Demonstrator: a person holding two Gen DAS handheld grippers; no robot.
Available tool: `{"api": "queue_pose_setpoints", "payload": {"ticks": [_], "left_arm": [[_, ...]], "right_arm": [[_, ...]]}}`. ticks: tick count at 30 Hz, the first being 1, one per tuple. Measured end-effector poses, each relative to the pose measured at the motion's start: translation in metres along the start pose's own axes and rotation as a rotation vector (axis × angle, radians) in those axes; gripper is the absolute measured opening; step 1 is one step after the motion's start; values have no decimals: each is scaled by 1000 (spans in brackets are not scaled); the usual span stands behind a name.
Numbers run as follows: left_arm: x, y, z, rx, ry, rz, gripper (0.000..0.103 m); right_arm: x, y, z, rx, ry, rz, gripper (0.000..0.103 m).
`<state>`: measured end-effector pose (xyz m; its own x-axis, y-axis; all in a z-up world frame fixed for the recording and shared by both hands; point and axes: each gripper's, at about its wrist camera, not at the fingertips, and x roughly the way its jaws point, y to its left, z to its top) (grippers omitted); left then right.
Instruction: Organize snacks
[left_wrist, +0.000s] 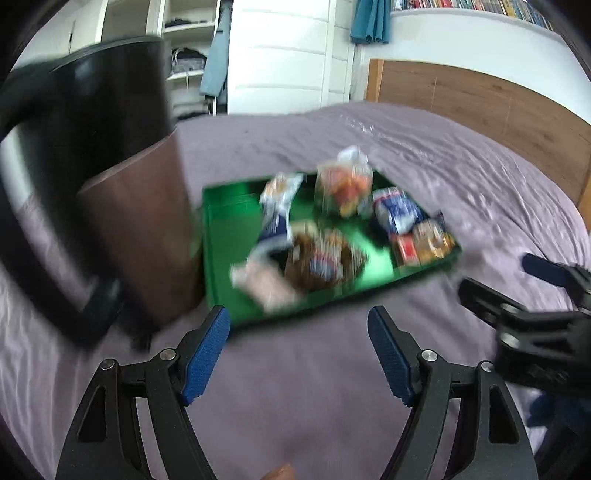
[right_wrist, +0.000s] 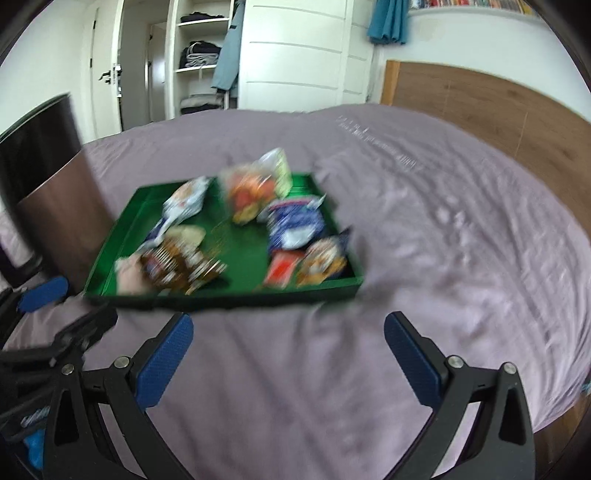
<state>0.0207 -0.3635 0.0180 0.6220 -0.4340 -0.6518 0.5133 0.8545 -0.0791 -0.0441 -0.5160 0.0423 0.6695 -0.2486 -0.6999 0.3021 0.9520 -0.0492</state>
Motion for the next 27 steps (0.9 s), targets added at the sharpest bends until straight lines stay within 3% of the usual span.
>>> {"api": "queue_pose_setpoints", "payload": {"ticks": [2, 6, 11, 16, 27], "left_arm": [[-14, 7, -16, 0, 25, 18, 84], [-33, 32, -35, -63, 32, 29, 84], [-41, 53, -44, -84, 51, 95, 85], [-44, 61, -48, -40, 71, 207, 86], [-45, 92, -56, -97, 114, 224, 86]], "right_arm": [[3, 9, -9, 8, 10, 26, 103], [1, 26, -20, 6, -30, 60, 103], [-4, 36, -25, -31, -95, 63, 103], [-7, 18, -24, -16, -121, 38, 103], [-1, -20, -35, -9, -96, 5, 103]]}}
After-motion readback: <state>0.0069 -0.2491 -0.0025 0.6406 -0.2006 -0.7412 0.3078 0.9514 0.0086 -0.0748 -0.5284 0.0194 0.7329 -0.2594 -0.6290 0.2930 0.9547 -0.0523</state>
